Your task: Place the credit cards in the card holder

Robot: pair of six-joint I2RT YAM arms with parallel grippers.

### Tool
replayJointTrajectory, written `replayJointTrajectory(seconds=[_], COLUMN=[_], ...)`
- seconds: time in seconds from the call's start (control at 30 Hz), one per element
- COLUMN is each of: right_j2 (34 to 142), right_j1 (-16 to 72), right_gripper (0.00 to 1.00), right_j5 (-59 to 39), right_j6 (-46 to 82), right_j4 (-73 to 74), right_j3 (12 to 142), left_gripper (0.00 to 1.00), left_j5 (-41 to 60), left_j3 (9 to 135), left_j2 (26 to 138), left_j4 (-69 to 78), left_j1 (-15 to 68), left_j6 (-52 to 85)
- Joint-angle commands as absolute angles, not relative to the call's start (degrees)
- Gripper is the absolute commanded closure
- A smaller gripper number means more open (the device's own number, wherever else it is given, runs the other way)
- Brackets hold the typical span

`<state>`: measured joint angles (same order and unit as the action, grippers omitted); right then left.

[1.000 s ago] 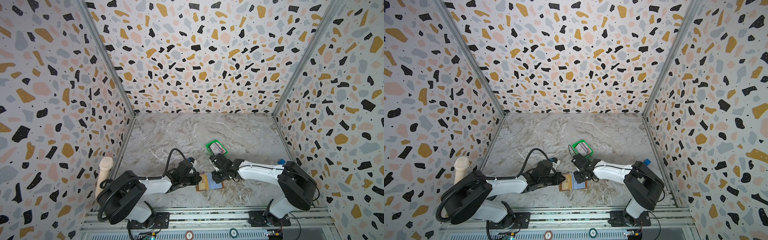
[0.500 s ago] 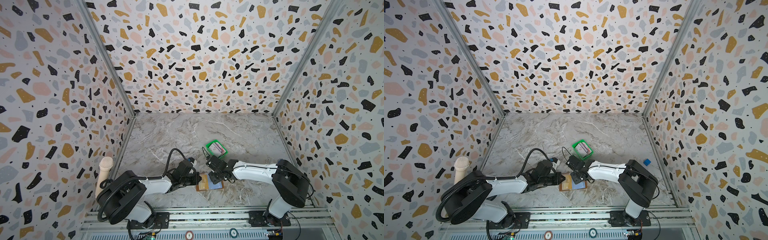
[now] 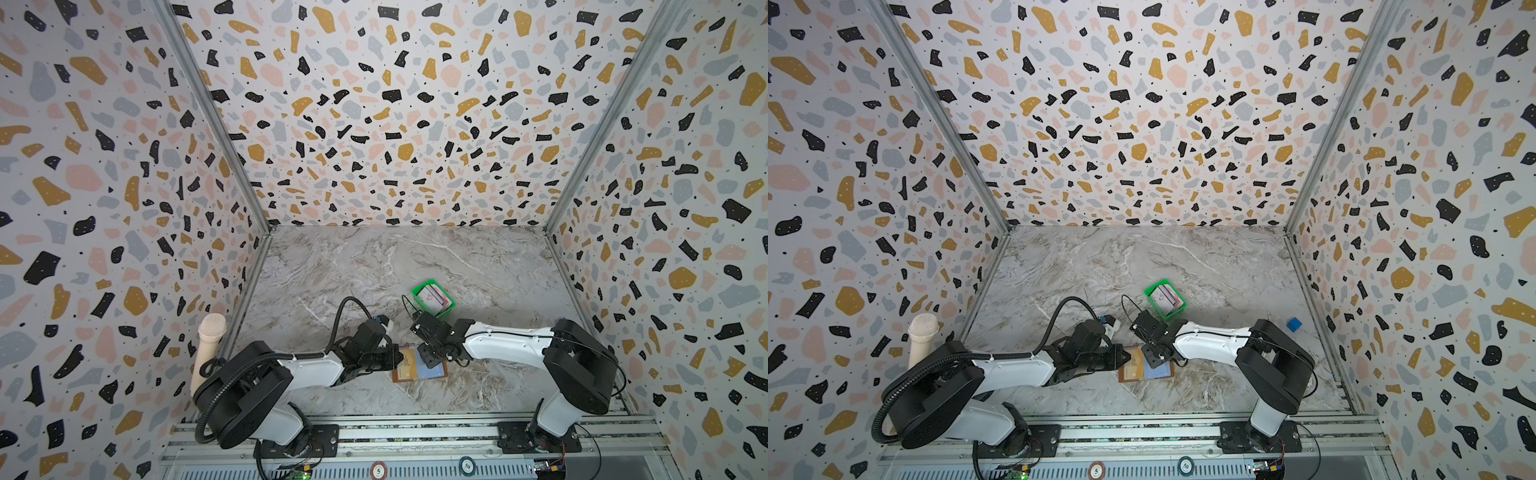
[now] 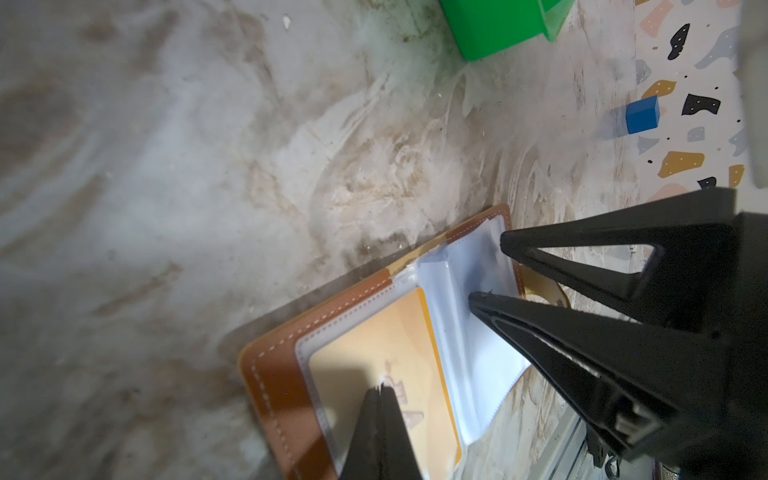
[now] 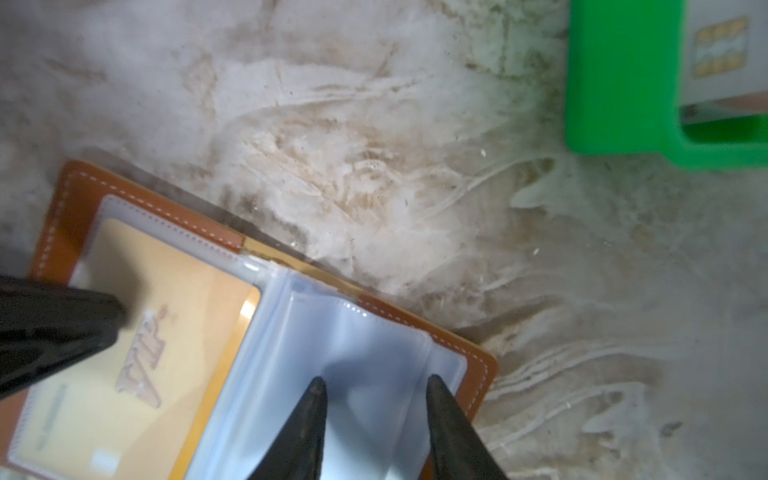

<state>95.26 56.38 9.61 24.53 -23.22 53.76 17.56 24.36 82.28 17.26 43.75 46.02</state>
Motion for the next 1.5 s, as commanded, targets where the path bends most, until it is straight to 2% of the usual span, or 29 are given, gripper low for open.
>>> replayJointTrajectory(seconds=[0.0, 0.17, 0.33, 0.43, 0.63, 0.93, 1.13, 1.3, 1.4, 1.47], right_j2=[95.73, 95.87, 96.07, 95.03, 91.02, 89.78, 89.22, 89.14, 91.29, 93.31], right_j1=[56.63, 56.67, 56.58, 56.25, 56.25, 56.41, 56.35, 56.42, 56.46, 56.96], right_gripper=[0.61, 0.78, 0.86, 0.99, 1.00, 1.00, 0.94, 0.66, 0.56, 0.54], right_j5=[10.39, 8.53, 7.92, 7.41, 7.91, 2.61, -3.07, -10.97, -15.63, -18.63], right_j6=[24.39, 24.36, 24.55, 24.61, 24.39, 25.18, 24.89, 23.77, 23.47, 22.85], right_j4=[-26.85, -25.93, -25.45, -24.91, -25.09, -23.27, -20.05, -15.03, -13.05, -12.61], right_j3=[54.09, 53.54, 53.08, 52.72, 54.04, 55.40, 55.31, 55.10, 56.72, 58.51], left_gripper=[1.00, 1.00, 1.00, 1.00, 1.00, 1.00, 1.00, 1.00, 1.00, 1.00], left_j5=[18.04, 17.98, 17.97, 17.93, 18.02, 18.36, 18.68, 18.98, 19.07, 18.85], left_j3=[23.55, 23.50, 23.55, 23.55, 23.70, 23.03, 22.63, 21.90, 21.69, 22.11], left_j2=[81.81, 81.82, 81.80, 81.65, 81.56, 82.52, 82.18, 78.67, 74.07, 70.14], left_j4=[17.98, 17.97, 17.96, 18.04, 17.93, 20.44, 21.77, 21.55, 19.53, 16.67], left_j1=[44.03, 44.01, 44.02, 44.03, 44.03, 43.95, 43.86, 41.56, 38.54, 36.29], left_j6=[45.40, 45.35, 45.45, 45.52, 45.46, 47.01, 47.93, 48.86, 48.88, 47.98])
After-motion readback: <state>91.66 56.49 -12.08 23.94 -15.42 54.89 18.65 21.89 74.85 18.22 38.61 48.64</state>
